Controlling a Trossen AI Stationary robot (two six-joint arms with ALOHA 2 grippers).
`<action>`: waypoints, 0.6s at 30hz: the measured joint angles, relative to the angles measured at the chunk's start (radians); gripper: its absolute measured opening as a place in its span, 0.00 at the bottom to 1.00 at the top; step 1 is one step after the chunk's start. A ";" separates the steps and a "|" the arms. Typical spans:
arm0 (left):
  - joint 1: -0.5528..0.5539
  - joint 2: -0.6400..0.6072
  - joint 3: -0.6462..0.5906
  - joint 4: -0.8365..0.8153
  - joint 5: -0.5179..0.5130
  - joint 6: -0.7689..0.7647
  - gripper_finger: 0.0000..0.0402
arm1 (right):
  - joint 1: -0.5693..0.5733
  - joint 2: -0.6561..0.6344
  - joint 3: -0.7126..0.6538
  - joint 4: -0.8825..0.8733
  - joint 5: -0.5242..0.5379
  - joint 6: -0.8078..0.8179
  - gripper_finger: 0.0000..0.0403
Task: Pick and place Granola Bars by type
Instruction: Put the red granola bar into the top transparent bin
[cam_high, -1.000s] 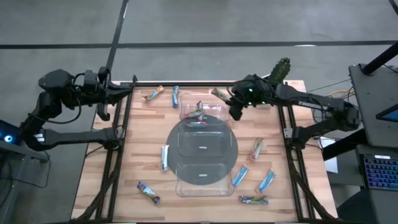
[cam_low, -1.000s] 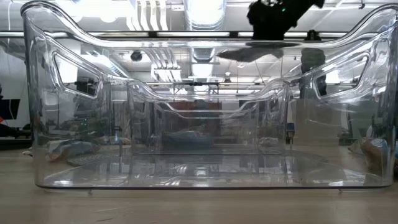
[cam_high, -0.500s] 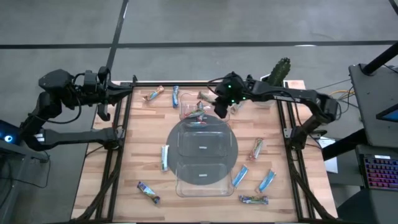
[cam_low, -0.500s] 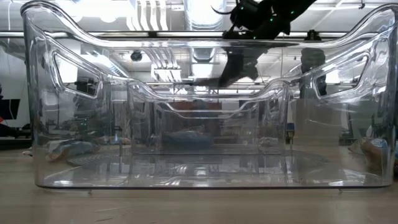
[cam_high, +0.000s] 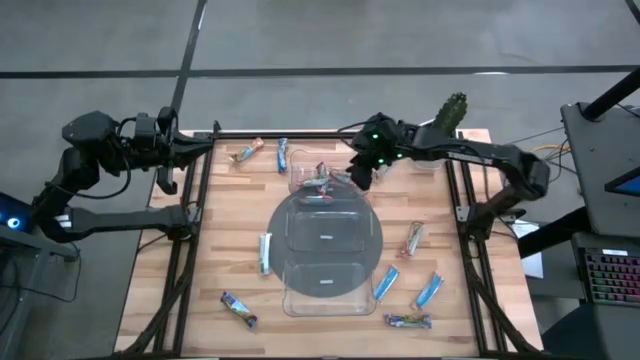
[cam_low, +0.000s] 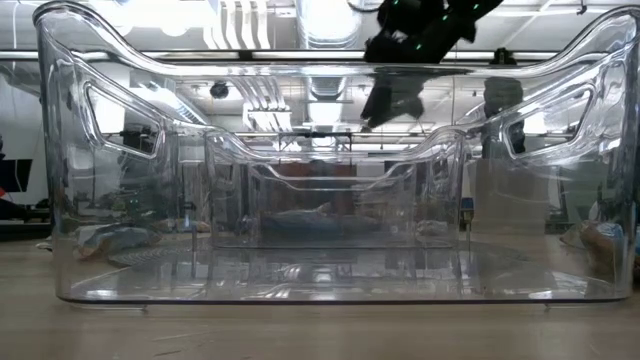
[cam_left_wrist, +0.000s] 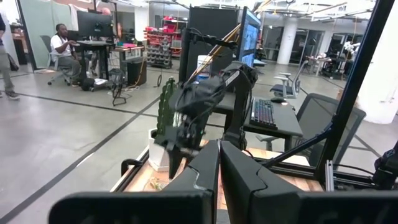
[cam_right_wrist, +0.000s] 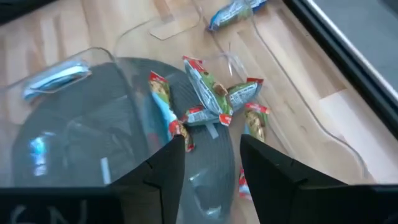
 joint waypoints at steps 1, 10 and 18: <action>0.000 0.000 0.000 0.000 0.000 0.000 0.00 | 0.002 -0.025 -0.001 -0.021 0.000 0.001 0.37; 0.000 0.000 0.000 0.000 0.000 0.003 0.00 | 0.071 -0.297 -0.004 -0.226 0.001 -0.020 0.37; 0.000 0.000 0.000 0.000 0.000 0.004 0.00 | 0.207 -0.491 -0.004 -0.293 -0.003 -0.129 0.37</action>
